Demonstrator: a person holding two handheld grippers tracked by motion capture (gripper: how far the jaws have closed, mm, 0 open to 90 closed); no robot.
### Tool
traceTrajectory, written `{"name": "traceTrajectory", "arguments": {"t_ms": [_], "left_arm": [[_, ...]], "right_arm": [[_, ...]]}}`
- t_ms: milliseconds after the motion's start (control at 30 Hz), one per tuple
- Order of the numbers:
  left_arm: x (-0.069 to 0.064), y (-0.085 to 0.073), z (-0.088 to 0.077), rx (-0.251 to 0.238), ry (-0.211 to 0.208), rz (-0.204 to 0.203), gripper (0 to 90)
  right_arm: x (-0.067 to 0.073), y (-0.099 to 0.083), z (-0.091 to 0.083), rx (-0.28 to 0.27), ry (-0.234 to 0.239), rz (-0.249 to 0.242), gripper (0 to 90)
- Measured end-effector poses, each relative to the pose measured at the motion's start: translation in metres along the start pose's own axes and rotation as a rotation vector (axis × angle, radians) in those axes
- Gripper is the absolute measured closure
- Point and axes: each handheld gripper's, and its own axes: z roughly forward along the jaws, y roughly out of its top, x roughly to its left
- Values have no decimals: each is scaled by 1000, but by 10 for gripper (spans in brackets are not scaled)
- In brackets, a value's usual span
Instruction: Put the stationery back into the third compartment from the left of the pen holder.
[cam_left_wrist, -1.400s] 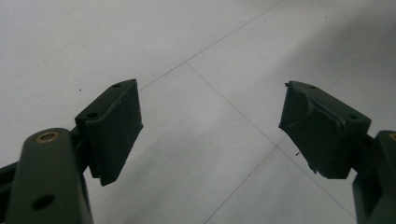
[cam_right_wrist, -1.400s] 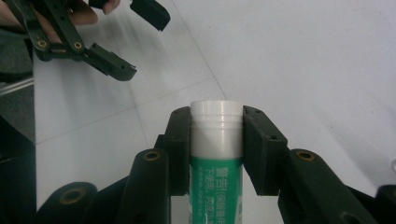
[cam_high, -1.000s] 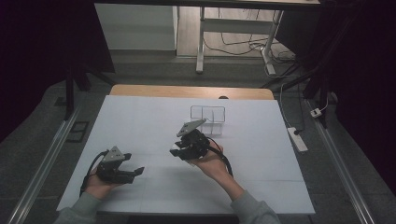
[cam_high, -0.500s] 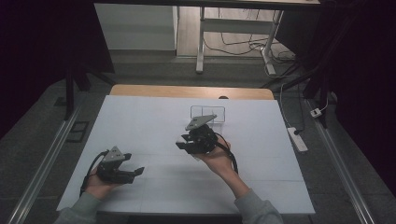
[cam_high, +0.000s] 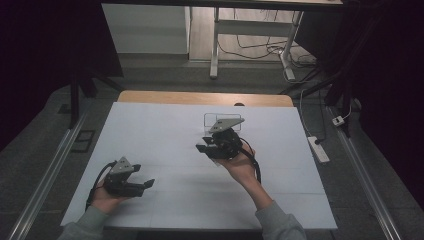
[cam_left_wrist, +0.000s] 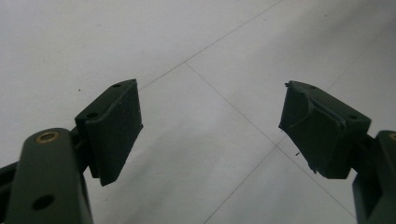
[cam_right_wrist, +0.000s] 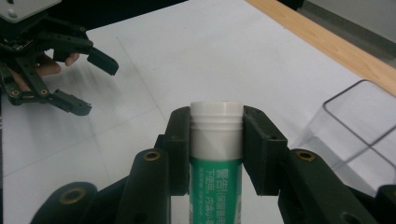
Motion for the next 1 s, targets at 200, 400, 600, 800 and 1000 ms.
{"name": "traceTrajectory", "arguments": {"t_ms": [200,400,600,800,1000], "left_arm": [[0,0,0,2,1,0,202],[0,0,0,2,2,1,203],[0,0,1,4,3,4,204],[0,0,1,4,3,3,204],[0,0,1,6,3,6,204]], "right_arm": [[-8,-1,-9,-24,-30,13,645],[-14,-2,-15,-40,-53,25,645],[-19,-3,-20,-54,-71,33,644],[-23,-4,-24,-66,-87,41,645],[-26,-4,-29,-89,-95,52,644]]}}
